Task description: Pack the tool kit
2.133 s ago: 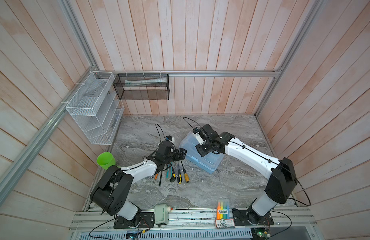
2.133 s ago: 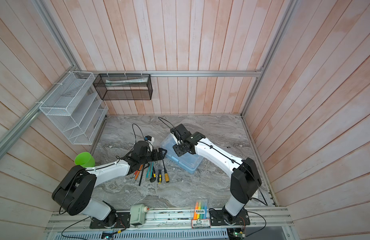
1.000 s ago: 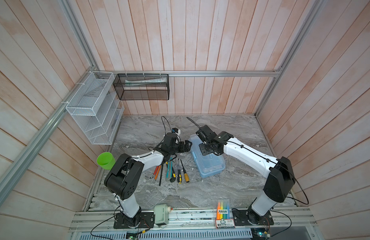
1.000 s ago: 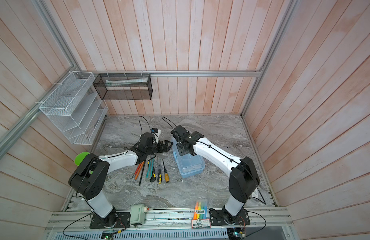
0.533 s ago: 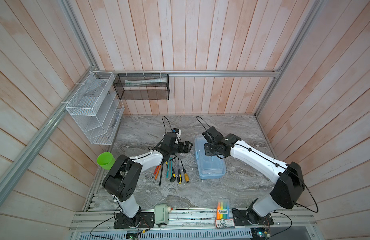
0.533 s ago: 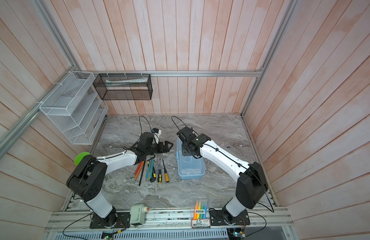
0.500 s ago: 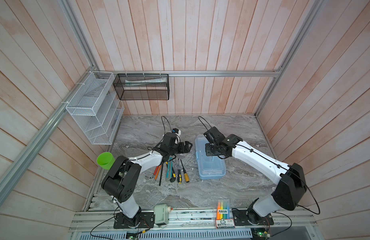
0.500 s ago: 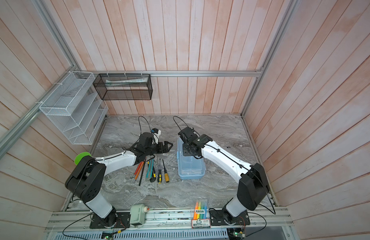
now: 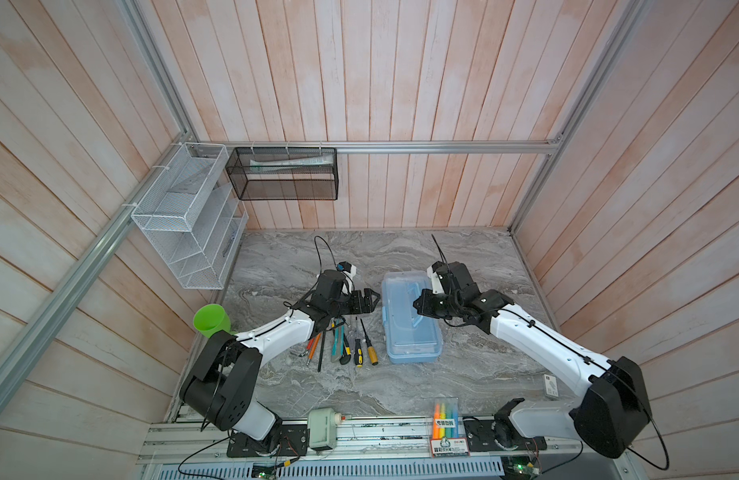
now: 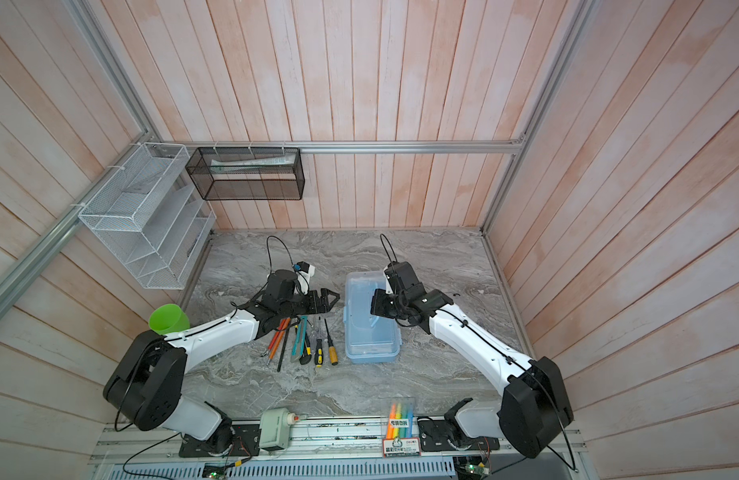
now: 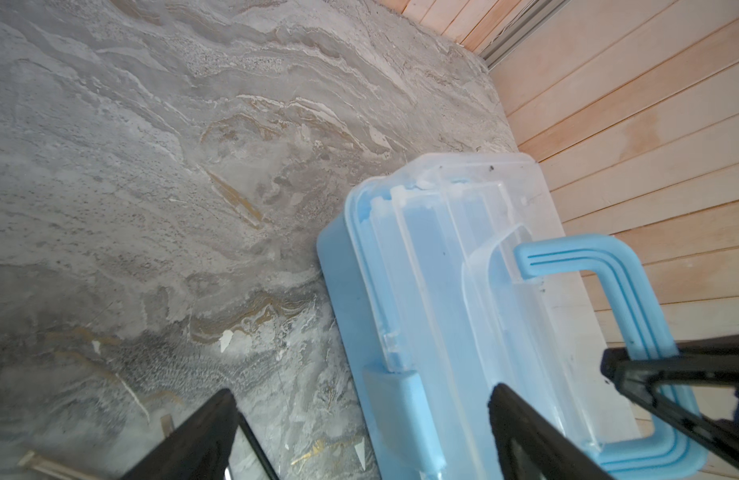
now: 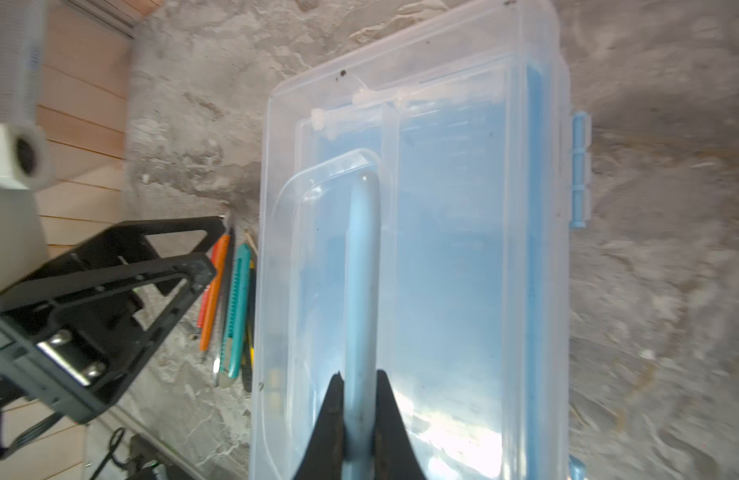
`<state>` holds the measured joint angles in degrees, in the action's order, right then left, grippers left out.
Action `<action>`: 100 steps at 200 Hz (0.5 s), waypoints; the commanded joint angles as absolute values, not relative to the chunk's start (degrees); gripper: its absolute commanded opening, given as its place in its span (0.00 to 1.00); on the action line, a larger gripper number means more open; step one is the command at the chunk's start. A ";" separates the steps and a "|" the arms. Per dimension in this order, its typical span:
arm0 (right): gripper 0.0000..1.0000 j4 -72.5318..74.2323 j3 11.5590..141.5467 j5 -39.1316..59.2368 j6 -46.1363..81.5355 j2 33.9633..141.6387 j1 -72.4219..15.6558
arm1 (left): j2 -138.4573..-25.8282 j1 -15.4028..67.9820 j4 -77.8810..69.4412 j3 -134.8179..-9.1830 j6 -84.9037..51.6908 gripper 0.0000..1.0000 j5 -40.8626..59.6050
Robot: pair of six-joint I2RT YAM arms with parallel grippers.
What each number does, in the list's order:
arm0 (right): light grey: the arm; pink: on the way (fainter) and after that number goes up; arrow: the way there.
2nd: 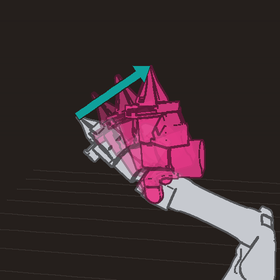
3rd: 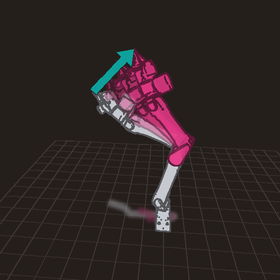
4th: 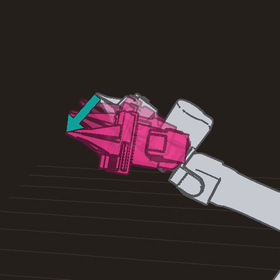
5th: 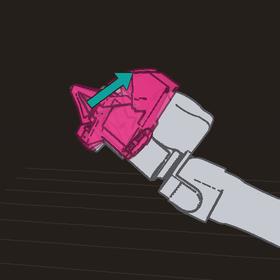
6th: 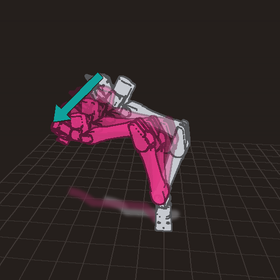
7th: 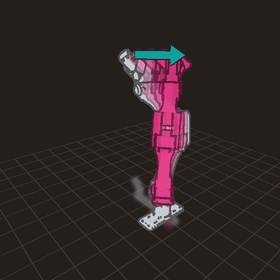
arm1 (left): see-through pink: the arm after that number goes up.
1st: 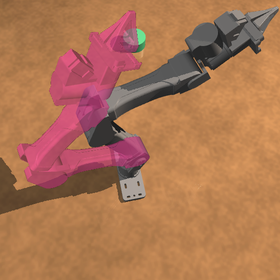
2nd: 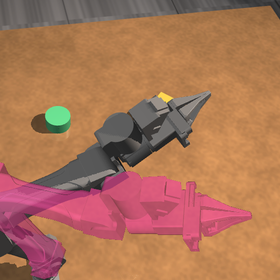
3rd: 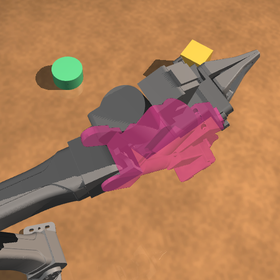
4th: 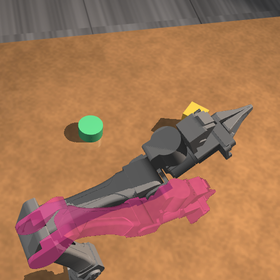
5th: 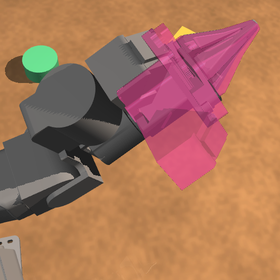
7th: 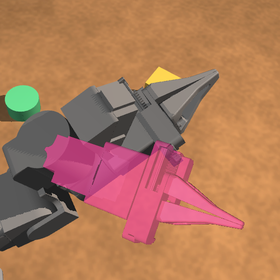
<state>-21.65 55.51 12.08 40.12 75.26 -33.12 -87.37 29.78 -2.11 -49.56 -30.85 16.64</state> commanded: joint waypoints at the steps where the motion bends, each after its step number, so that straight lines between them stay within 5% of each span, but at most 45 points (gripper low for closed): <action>1: 0.00 -3.79 50.69 25.31 45.90 71.03 -30.61 | -85.16 29.48 3.88 -53.54 -28.73 0.96 15.01; 74: 0.00 4.81 33.75 39.83 49.06 63.83 -14.20 | -82.47 32.00 9.84 -58.08 -29.78 0.95 13.15; 100: 0.00 -4.84 34.10 36.80 44.33 61.70 -8.91 | -84.08 33.95 11.64 -60.95 -30.53 0.95 13.32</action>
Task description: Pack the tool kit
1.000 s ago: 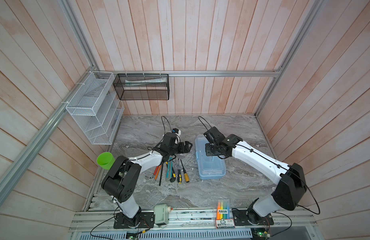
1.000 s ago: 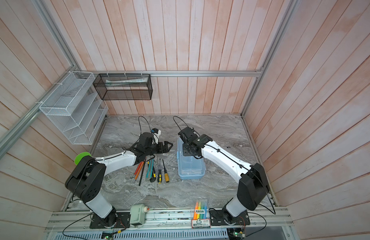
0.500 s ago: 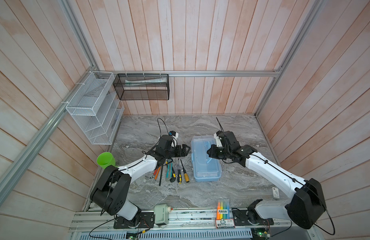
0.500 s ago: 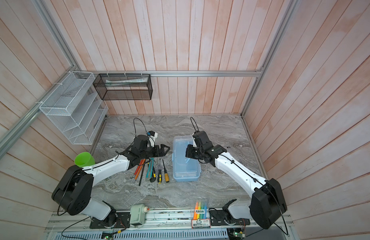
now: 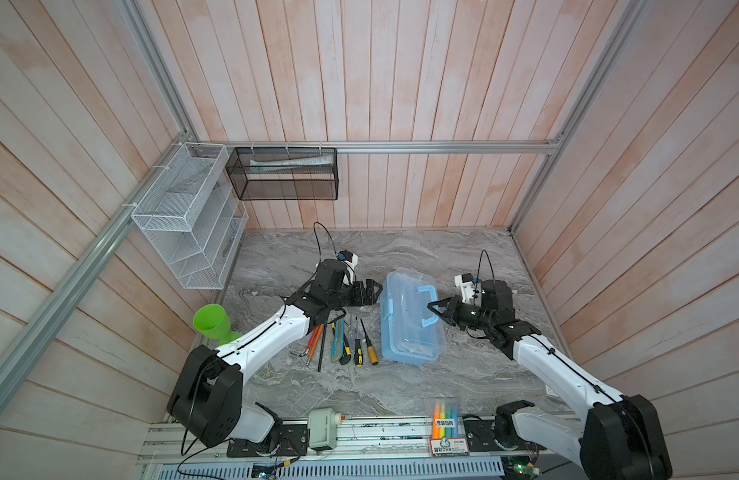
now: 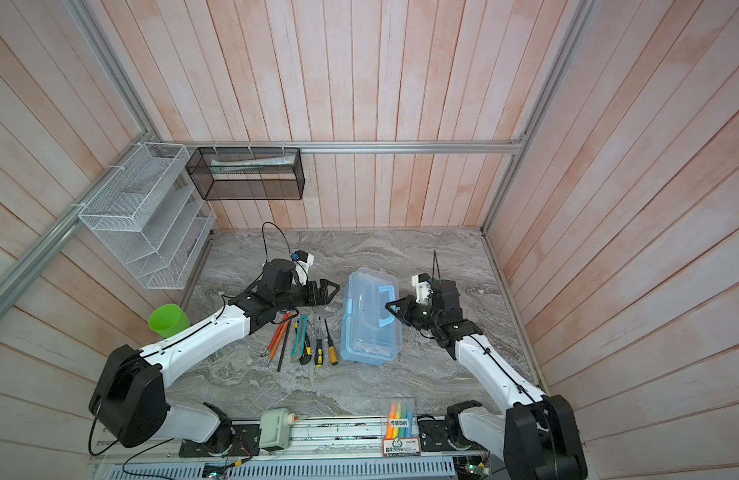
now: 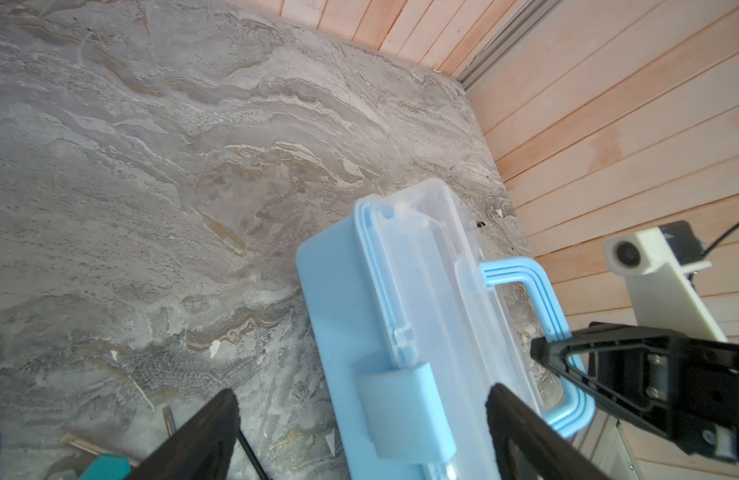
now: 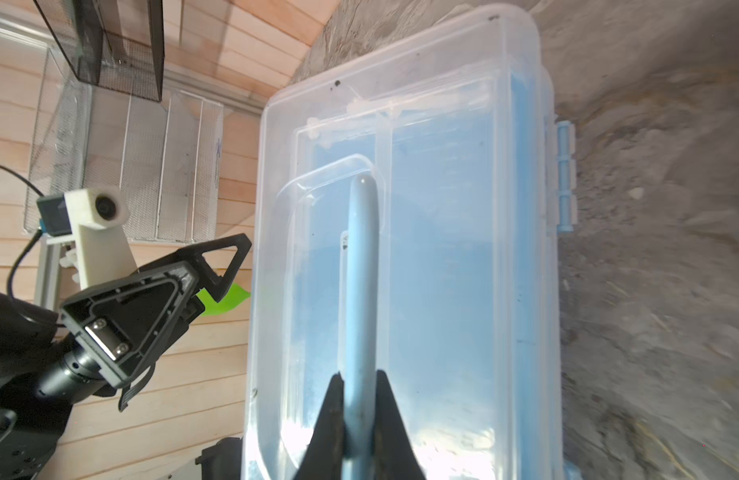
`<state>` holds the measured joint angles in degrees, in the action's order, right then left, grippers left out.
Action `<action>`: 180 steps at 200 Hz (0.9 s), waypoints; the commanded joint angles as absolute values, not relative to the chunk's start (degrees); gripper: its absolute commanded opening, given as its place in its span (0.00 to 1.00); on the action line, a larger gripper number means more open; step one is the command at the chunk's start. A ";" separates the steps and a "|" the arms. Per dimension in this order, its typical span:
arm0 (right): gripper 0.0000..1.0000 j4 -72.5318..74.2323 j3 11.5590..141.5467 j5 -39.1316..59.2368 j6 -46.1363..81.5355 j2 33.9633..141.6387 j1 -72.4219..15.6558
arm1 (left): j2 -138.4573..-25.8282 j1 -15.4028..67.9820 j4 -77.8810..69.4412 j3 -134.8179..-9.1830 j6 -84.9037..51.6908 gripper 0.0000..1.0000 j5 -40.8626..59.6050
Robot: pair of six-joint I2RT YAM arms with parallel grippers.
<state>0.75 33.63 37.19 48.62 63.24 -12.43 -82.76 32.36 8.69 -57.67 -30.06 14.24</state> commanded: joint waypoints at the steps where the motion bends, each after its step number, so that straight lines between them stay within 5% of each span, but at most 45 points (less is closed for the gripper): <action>1: 0.00 -5.45 34.32 36.42 43.96 61.70 -8.89 | -84.10 34.07 11.66 -61.06 -30.56 0.95 13.29; 57: 0.00 -28.00 44.99 18.11 29.71 63.92 -8.88 | -88.83 37.04 17.98 -69.12 -39.52 0.94 10.65; 180: 0.00 -23.20 45.17 22.49 26.63 66.33 -10.71 | -98.04 45.03 24.31 -85.06 -42.59 0.94 14.20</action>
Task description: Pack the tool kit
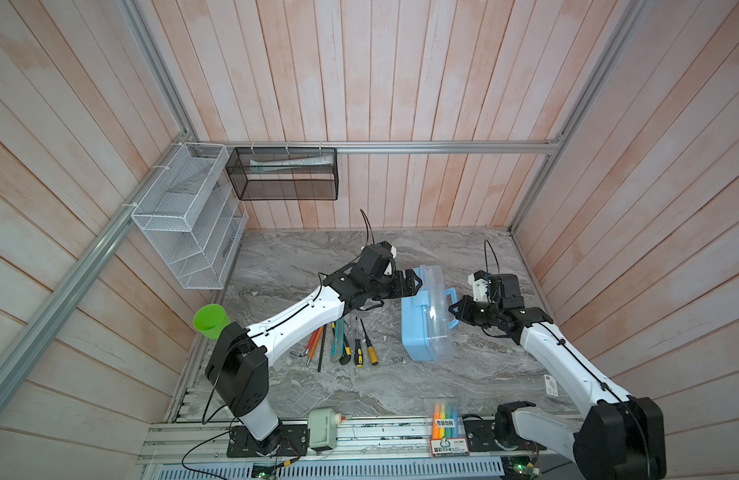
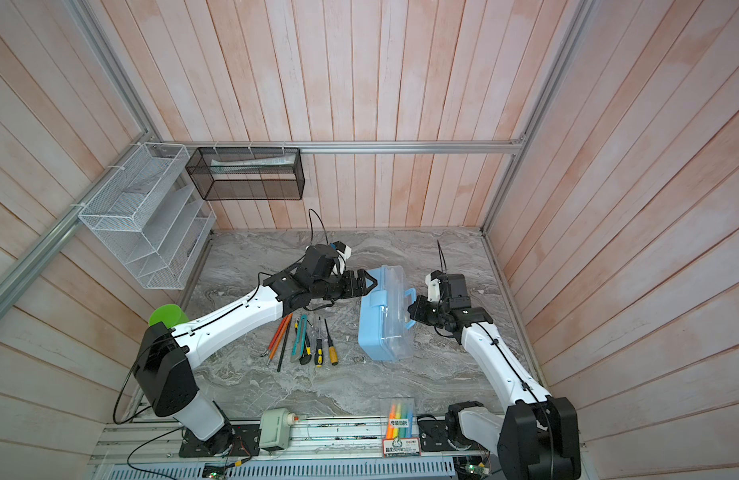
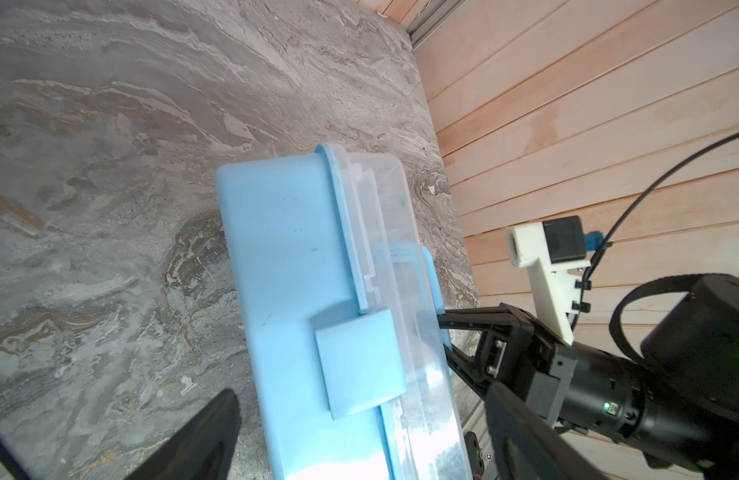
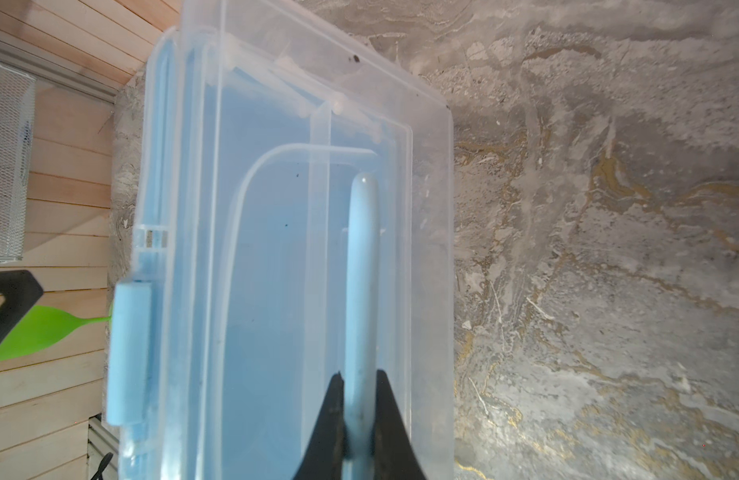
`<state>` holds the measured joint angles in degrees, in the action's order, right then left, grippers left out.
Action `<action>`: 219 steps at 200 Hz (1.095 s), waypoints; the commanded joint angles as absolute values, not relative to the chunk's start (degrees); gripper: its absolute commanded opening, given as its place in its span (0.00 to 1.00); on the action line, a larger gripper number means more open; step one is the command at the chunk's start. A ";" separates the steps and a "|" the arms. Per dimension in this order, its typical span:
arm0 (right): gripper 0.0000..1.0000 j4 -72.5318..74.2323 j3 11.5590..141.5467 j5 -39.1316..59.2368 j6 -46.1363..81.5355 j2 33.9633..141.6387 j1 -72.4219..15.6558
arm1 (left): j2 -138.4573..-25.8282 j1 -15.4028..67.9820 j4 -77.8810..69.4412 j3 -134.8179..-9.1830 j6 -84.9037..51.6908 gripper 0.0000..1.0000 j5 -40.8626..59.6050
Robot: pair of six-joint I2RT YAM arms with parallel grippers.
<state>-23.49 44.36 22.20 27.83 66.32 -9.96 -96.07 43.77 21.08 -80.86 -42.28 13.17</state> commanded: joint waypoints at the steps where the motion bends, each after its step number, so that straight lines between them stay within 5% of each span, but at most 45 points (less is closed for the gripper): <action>1: 0.00 -23.16 45.17 22.41 26.67 66.34 -10.76 | -98.10 45.10 24.51 -85.33 -42.61 0.94 14.31; 219: 0.00 -20.48 45.00 20.48 27.51 67.63 -15.30 | -105.97 46.68 30.12 -88.41 -43.28 0.94 19.55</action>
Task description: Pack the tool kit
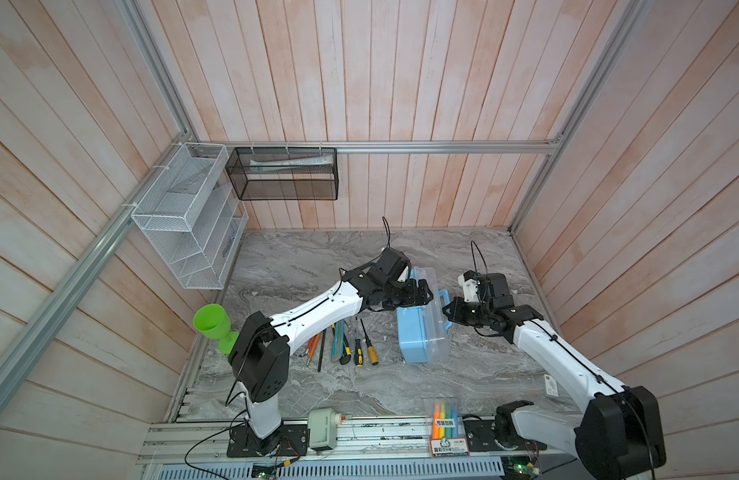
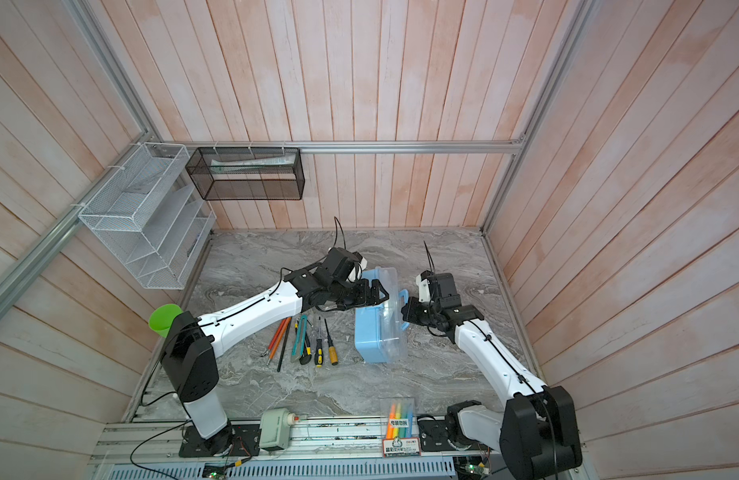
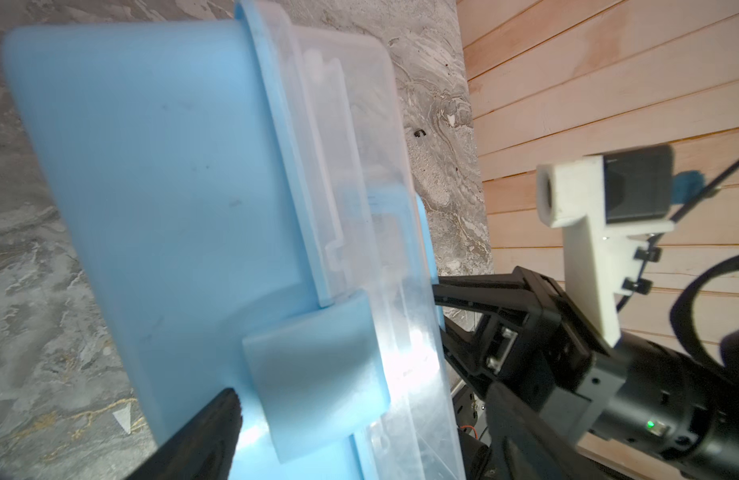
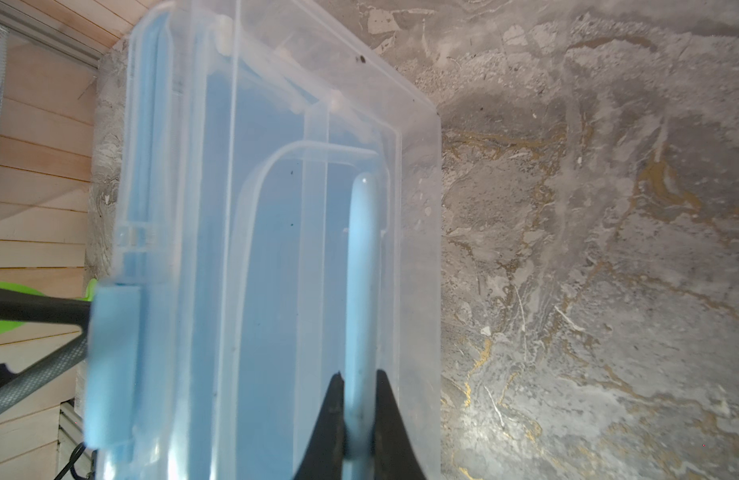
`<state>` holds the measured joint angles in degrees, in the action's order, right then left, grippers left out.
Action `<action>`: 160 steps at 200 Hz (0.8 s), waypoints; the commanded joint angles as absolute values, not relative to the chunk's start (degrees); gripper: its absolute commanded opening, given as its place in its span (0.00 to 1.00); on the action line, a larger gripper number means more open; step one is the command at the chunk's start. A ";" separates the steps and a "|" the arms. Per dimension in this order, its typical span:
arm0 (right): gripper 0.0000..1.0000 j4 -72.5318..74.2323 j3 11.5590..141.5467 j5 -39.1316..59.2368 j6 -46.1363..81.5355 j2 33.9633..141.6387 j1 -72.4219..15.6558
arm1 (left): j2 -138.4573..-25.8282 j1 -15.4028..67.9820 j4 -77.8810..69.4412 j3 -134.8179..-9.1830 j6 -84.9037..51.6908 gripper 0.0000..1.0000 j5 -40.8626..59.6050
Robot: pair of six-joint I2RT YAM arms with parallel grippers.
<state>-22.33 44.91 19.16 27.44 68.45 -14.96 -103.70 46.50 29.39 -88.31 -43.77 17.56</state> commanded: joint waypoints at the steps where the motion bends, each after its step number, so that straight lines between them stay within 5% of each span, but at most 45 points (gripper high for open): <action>1: 0.00 -20.48 45.04 20.57 27.51 67.65 -15.30 | -105.98 46.67 30.09 -88.42 -43.35 0.94 19.66; 160: 0.00 -17.09 44.28 20.02 27.51 68.82 -17.25 | -104.25 46.85 -3.19 -75.82 -46.84 0.96 40.58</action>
<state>-20.88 43.90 15.62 27.86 68.73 -15.77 -102.85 45.43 2.57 -77.41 -45.50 33.28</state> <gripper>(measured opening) 0.090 0.963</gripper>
